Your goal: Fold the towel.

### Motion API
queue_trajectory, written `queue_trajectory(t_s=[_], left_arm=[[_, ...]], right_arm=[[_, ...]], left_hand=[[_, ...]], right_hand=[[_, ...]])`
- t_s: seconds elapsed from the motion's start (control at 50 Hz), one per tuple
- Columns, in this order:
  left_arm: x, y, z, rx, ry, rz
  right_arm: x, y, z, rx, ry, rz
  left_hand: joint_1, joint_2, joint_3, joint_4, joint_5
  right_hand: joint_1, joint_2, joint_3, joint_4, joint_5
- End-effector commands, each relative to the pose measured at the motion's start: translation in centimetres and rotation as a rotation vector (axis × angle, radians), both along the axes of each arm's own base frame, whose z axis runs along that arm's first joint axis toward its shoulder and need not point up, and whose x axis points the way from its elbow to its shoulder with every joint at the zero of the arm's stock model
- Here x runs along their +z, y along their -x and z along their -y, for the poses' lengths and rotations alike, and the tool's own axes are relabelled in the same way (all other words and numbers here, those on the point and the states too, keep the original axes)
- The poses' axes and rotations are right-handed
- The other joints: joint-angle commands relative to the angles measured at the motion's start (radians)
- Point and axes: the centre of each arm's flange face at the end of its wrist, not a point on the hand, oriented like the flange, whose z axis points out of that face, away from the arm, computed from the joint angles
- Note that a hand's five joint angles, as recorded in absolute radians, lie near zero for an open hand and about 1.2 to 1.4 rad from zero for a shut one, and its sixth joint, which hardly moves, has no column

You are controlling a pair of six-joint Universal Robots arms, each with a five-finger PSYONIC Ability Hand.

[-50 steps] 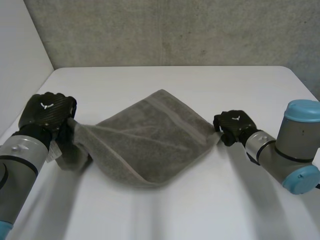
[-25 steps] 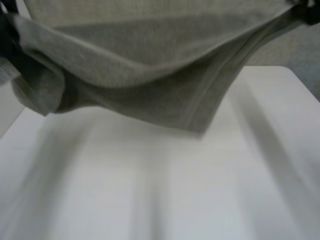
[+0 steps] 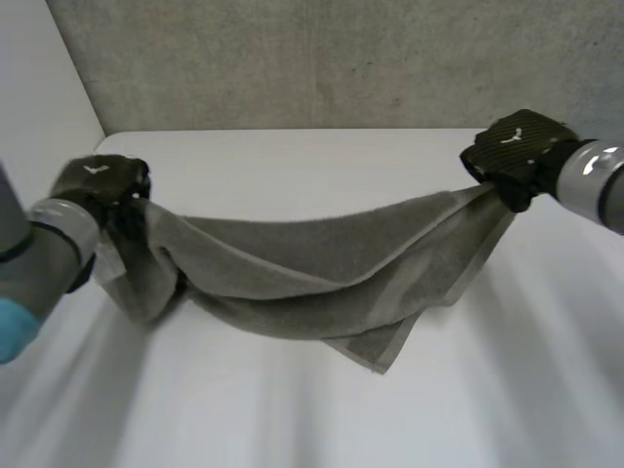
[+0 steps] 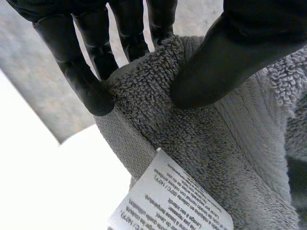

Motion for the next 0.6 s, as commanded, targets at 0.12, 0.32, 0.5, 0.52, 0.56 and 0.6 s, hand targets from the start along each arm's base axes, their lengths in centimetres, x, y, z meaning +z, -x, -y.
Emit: queue_trajectory(t_s=[0.12, 0.32, 0.5, 0.52, 0.56, 0.6], left_arm=[[9.6, 2.4, 4.4, -0.018, 0.351, -0.193], [15.4, 1.9, 5.3, -0.024, 0.598, -0.441], [4.9, 2.0, 4.5, -0.022, 0.314, -0.347], [2.7, 2.1, 4.2, -0.033, 0.267, -0.335], [0.4, 2.2, 3.9, -0.043, 0.221, -0.32], [-4.0, 2.1, 3.1, -0.063, 0.139, -0.279]], right_arm=[[8.1, -3.0, 5.6, -0.08, 0.638, 0.517], [11.8, -1.9, 3.2, -0.071, 0.766, 0.605], [2.0, -3.1, 2.6, 0.002, 0.35, 0.437], [2.0, -3.1, 2.6, 0.002, 0.349, 0.437], [-2.4, -3.0, 2.1, -0.015, 0.211, 0.386], [-4.3, -3.0, 1.7, -0.019, 0.16, 0.36]], left_hand=[[-0.002, -0.1, -0.146, -0.113, -0.239], [-0.002, -0.1, -0.146, -0.113, -0.239], [-0.002, -0.1, -0.146, -0.113, -0.239], [-0.002, -0.1, -0.146, -0.113, -0.239], [-0.002, -0.1, -0.146, -0.113, -0.239], [-0.002, -0.1, -0.146, -0.113, -0.239]], right_hand=[[0.061, 0.087, 0.062, 0.065, 0.063], [0.061, 0.087, 0.062, 0.065, 0.063], [0.061, 0.087, 0.062, 0.065, 0.063], [0.061, 0.087, 0.062, 0.065, 0.063], [0.061, 0.087, 0.062, 0.065, 0.063], [0.061, 0.087, 0.062, 0.065, 0.063]])
